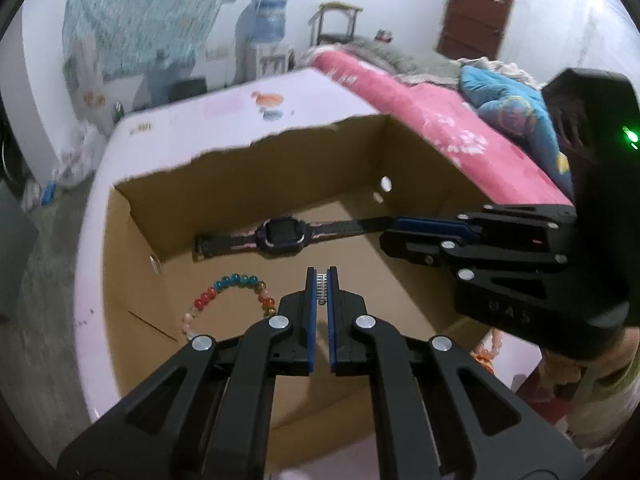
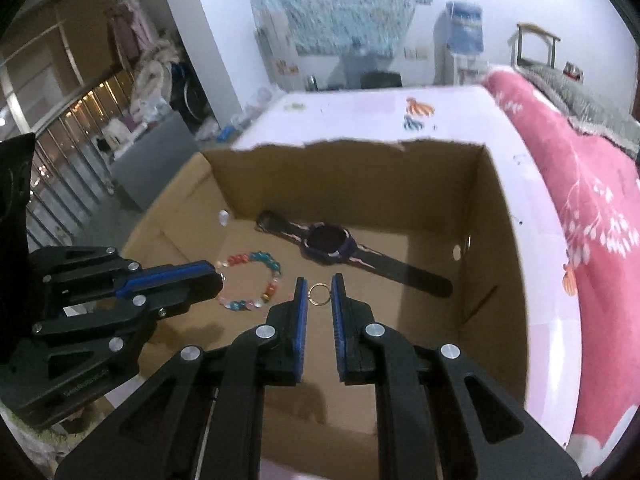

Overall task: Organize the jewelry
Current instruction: 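Open the left gripper over the box while the right gripper opens to drop the ring, then move both grippers back from the box to the gold pieces on the table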

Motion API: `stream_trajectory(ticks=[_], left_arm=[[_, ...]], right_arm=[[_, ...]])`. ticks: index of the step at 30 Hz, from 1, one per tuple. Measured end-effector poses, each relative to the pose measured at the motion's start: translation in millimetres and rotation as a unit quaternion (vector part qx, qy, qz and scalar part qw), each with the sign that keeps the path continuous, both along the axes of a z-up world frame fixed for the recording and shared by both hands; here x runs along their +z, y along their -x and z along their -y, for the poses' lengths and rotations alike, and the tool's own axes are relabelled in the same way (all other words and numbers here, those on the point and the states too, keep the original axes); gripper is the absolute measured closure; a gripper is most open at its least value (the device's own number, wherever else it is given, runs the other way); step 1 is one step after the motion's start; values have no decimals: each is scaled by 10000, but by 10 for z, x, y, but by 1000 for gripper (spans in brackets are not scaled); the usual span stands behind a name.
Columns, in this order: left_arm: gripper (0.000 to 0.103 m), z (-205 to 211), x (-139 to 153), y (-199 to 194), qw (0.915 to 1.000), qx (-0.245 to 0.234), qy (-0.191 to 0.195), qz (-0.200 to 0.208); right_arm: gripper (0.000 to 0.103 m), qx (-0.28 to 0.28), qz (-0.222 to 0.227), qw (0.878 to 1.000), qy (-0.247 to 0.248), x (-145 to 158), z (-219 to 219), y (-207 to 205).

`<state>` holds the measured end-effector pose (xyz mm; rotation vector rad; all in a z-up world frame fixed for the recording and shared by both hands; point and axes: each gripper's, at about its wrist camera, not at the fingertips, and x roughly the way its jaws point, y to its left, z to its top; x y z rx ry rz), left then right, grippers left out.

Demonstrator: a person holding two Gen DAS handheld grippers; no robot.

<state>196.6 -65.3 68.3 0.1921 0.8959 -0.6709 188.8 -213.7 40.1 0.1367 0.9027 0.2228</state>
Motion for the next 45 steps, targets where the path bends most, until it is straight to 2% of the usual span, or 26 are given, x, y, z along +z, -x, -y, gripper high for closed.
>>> stream_trajectory(ticks=[8, 11, 16, 19, 24, 27, 31, 34, 39, 45], left_arm=[[97, 47, -160, -139, 9990, 296, -196, -288], [91, 51, -146, -139, 9988, 369, -244, -203], [84, -21, -38, -106, 9985, 530, -147, -65], [79, -119, 95, -3, 9982, 597, -7, 115], [61, -385, 374, 363, 9959, 636, 244, 590], [51, -595, 481, 630, 9944, 666, 395, 726], [43, -823, 515, 944, 9931, 797, 332, 788], [37, -949, 460, 1124, 9920, 964, 234, 777], [35, -1065, 256, 1300, 9912, 1217, 46, 523], [35, -1046, -67, 1356, 9903, 1368, -173, 182]], right_arm=[[89, -60, -176, 9998, -20, -119, 102, -105], [77, -154, -94, 9998, -99, -93, 155, -69], [65, -270, 144, 9993, -231, 36, 229, 22], [60, -327, 407, 9979, -377, 188, 266, 160], [50, -278, 826, 9942, -634, 412, 255, 420], [49, -167, 1008, 9916, -792, 496, 216, 595], [48, 134, 1150, 9885, -971, 552, 88, 839], [42, 309, 1210, 9864, -1068, 548, 5, 1007], [39, 527, 1274, 9849, -1043, 471, -117, 1308], [39, 625, 877, 9886, -1048, 162, -169, 1489]])
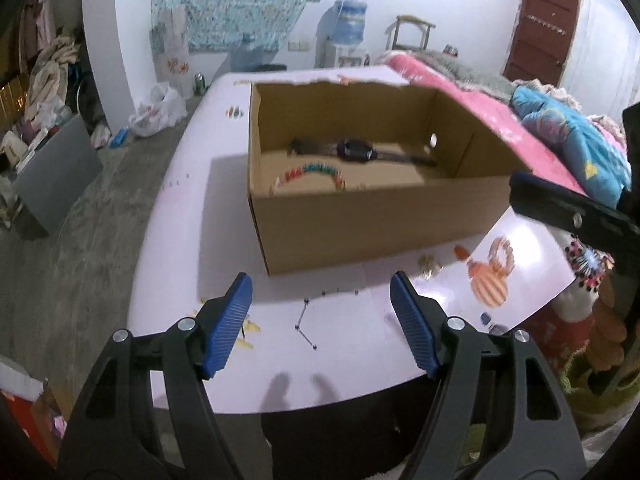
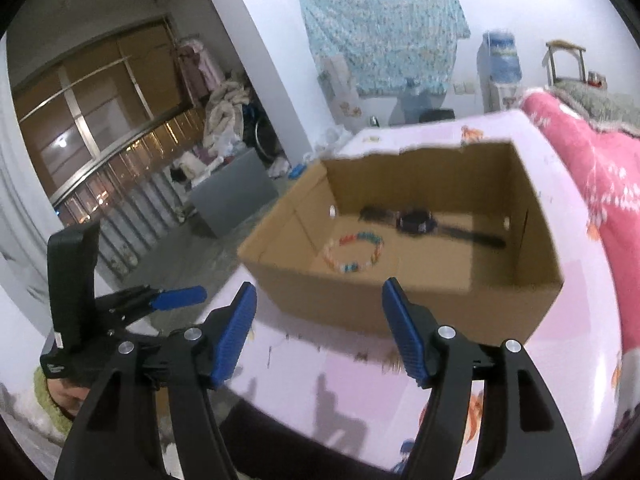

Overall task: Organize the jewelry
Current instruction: 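Move both grippers back from the box to the gold pieces on the table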

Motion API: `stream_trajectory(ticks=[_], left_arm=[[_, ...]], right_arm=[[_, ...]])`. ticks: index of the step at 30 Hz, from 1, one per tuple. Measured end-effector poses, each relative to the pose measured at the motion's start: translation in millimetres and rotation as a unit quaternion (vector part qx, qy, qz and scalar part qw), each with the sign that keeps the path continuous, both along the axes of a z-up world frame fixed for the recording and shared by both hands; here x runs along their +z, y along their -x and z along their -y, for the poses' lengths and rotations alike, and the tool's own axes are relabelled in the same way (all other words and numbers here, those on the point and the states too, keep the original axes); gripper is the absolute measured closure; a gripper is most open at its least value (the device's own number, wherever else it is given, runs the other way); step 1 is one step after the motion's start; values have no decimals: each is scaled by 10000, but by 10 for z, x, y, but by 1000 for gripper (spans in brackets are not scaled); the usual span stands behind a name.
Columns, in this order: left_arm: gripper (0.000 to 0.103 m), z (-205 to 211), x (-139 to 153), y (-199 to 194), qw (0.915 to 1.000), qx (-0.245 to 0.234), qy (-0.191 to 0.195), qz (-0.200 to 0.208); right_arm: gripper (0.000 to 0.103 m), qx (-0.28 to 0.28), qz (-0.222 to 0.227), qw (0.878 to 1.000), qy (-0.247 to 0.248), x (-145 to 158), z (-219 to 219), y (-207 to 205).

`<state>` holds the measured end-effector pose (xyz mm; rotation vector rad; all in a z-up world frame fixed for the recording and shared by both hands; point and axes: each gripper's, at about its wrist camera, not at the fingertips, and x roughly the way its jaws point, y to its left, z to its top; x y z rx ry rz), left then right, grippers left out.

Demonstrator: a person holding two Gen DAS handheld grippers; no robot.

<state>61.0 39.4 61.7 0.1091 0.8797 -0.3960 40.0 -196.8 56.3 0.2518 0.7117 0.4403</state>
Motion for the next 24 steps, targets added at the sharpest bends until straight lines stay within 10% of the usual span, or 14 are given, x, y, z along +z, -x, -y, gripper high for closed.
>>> stream_trajectory(ticks=[10, 24], left_arm=[[35, 104, -388, -61, 9994, -11, -207, -287], [35, 164, -549, -46, 9992, -290, -260, 15]], right_arm=[[39, -186, -878, 9960, 29, -629, 39, 50], [39, -475, -1027, 9933, 250, -790, 138, 2]])
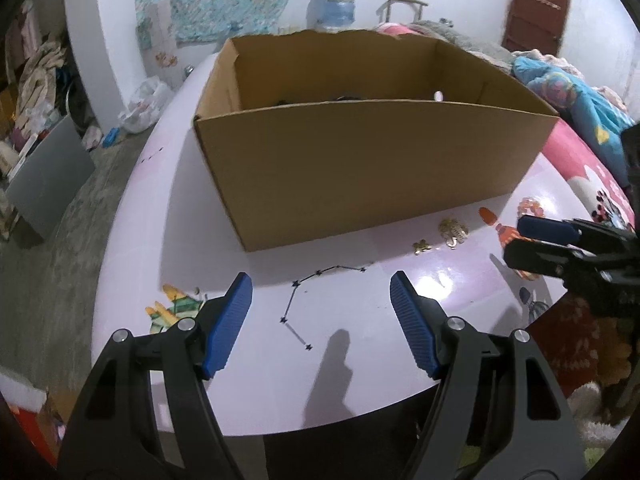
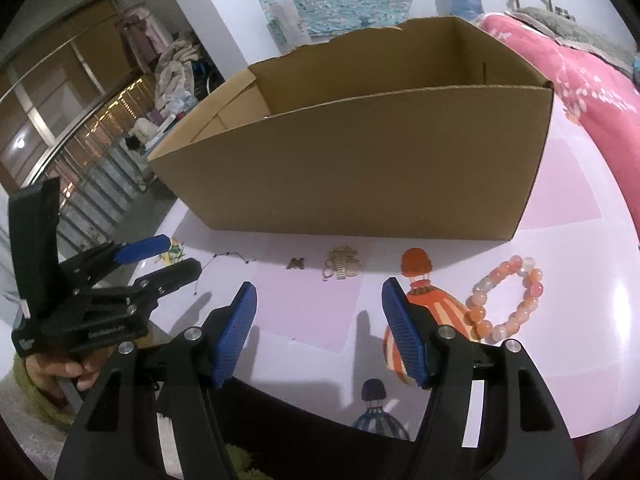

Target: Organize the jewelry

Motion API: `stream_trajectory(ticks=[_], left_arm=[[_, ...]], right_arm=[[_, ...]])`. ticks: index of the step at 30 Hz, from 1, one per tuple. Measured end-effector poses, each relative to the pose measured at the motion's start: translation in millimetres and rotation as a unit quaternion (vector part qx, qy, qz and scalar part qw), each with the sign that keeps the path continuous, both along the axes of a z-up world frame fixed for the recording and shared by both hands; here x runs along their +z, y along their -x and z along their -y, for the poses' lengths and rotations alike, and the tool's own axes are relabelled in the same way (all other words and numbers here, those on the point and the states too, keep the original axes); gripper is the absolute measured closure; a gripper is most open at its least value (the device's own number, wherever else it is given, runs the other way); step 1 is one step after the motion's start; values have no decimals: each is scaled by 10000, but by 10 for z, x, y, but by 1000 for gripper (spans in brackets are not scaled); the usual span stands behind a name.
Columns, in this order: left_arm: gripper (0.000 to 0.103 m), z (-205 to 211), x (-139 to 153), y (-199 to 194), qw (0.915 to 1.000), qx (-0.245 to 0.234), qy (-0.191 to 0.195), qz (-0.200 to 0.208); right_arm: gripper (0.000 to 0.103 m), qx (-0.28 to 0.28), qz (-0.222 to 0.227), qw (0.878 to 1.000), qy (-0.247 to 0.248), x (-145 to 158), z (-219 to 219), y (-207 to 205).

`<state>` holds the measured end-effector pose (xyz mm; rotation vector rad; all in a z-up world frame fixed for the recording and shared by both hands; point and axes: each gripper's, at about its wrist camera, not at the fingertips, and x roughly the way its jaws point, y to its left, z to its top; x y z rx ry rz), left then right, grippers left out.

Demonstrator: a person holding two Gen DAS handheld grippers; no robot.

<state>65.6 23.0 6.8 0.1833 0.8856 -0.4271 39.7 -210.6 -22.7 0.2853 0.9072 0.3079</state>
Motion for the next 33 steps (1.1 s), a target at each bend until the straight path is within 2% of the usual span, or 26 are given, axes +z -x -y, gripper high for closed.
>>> stream_trajectory(ticks=[4, 8, 13, 18, 23, 28, 30, 33], left_arm=[[36, 87, -28, 28, 9990, -417, 72, 128], [46, 260, -63, 56, 9954, -918, 176, 193], [58, 525, -121, 7, 9898, -1387, 274, 170], [73, 703, -239, -136, 9890, -1445, 317, -68], [78, 816, -364, -243, 9901, -1355, 225, -274], [79, 924, -390, -209, 9901, -1402, -8, -99], [83, 945, -388, -176, 9897, -1424, -160, 7], [91, 1004, -379, -151, 9893, -1444, -192, 7]], right_arm=[[43, -37, 1, 9999, 139, 20, -14, -57], [51, -98, 24, 9993, 356, 38, -34, -43], [55, -244, -134, 9991, 334, -17, 12, -41], [56, -343, -182, 9988, 305, -27, 21, -32], [56, -320, -190, 9989, 301, -40, 7, -42], [56, -330, -203, 9989, 271, -70, 30, -52], [55, -338, -220, 9989, 242, -88, 50, -49], [56, -355, -225, 9989, 201, -97, 67, -58]])
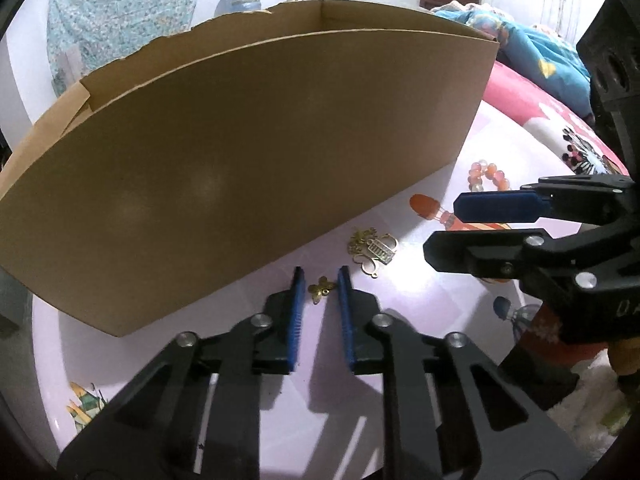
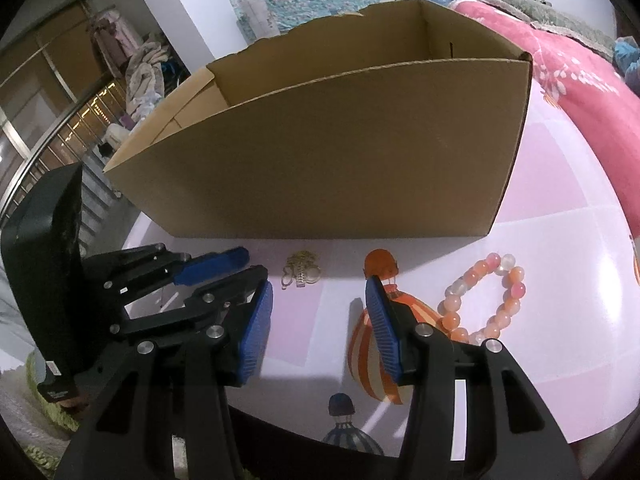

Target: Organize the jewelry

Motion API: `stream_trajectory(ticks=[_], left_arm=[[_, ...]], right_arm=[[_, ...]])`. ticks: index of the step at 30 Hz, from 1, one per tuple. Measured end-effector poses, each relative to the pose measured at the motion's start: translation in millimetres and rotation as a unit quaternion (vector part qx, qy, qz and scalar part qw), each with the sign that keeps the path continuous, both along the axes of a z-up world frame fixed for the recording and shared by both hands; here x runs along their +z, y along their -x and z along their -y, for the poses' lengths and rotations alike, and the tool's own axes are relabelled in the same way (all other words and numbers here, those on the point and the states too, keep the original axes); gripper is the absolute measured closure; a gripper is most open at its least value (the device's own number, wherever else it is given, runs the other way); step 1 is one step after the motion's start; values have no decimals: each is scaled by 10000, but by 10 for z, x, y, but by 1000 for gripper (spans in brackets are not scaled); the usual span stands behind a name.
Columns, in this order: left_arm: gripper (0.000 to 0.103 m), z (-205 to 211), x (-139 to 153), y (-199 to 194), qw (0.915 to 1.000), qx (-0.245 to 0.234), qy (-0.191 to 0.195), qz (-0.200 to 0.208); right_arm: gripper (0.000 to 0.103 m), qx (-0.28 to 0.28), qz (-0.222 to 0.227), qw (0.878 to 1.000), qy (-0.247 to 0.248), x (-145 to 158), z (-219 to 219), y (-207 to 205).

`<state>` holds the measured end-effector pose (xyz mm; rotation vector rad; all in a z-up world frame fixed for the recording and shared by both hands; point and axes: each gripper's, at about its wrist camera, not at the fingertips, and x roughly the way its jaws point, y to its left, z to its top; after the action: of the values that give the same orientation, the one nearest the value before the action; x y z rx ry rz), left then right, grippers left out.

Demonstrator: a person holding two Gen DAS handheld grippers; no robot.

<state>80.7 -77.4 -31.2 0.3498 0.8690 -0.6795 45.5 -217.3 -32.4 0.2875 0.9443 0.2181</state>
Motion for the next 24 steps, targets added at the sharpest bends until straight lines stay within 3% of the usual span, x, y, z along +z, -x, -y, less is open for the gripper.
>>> stream_trajectory(ticks=[6, 16, 24], left_arm=[[91, 53, 3, 0, 10000, 22, -10, 11], [91, -241, 6, -3, 9996, 275, 38, -82], [91, -485, 2, -39, 9982, 580, 89, -131]], right_arm=[[56, -29, 44, 10000, -55, 6, 44, -4], [56, 93, 243, 9997, 10, 91, 33, 51], [80, 544, 251, 9975, 370, 51, -218, -83]])
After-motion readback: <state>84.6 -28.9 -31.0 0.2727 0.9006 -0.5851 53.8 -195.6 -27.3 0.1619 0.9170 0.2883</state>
